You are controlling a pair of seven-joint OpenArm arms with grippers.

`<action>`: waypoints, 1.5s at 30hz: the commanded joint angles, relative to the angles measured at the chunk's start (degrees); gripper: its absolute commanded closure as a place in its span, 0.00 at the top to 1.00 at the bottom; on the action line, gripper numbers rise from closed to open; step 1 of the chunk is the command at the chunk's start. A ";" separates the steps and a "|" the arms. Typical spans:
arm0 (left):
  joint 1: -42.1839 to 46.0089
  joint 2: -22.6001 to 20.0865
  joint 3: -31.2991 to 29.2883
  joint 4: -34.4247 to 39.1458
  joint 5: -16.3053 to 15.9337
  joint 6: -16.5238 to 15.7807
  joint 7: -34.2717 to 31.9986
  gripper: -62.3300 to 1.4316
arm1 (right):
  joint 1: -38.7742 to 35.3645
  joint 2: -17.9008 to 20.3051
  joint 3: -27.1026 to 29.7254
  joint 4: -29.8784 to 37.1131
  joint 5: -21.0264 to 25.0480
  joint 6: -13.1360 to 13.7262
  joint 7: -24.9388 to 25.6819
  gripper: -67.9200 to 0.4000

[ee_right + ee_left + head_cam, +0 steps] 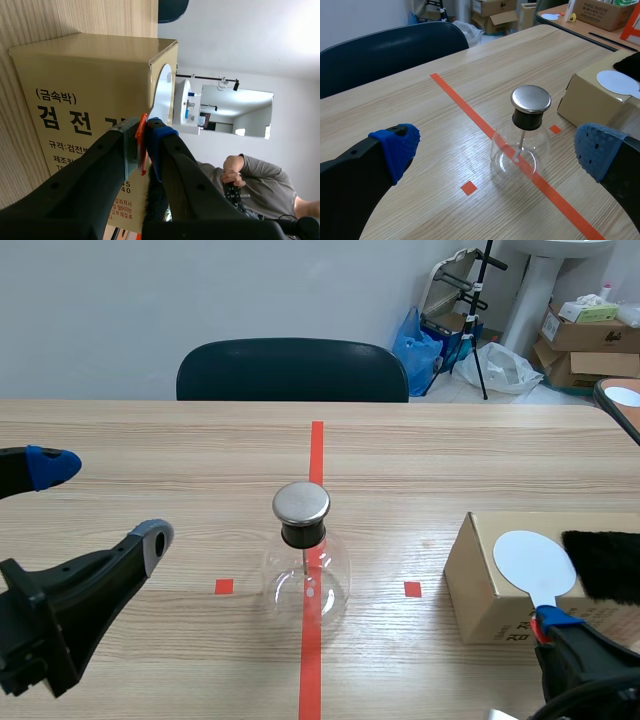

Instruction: Do the electroscope experiment

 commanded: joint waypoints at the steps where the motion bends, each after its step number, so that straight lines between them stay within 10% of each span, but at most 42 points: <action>1: -0.02 0.00 0.15 0.87 -0.57 0.07 -0.96 1.00 | 0.52 0.17 -0.20 0.79 -0.02 -3.26 -0.26 0.03; 25: 0.02 -0.42 0.15 0.87 -0.57 0.09 -0.52 1.00 | 1.25 0.15 -0.28 12.92 -5.66 -3.26 -11.61 0.03; 35: 2.49 -7.63 0.13 0.87 -0.79 0.11 -0.46 0.99 | 8.33 0.17 -6.21 13.14 -9.92 -2.47 -17.03 0.03; 45: 3.19 -17.27 0.17 -2.82 -1.66 -0.72 1.62 0.16 | 13.92 0.15 -14.80 13.05 -11.76 0.76 -22.71 0.03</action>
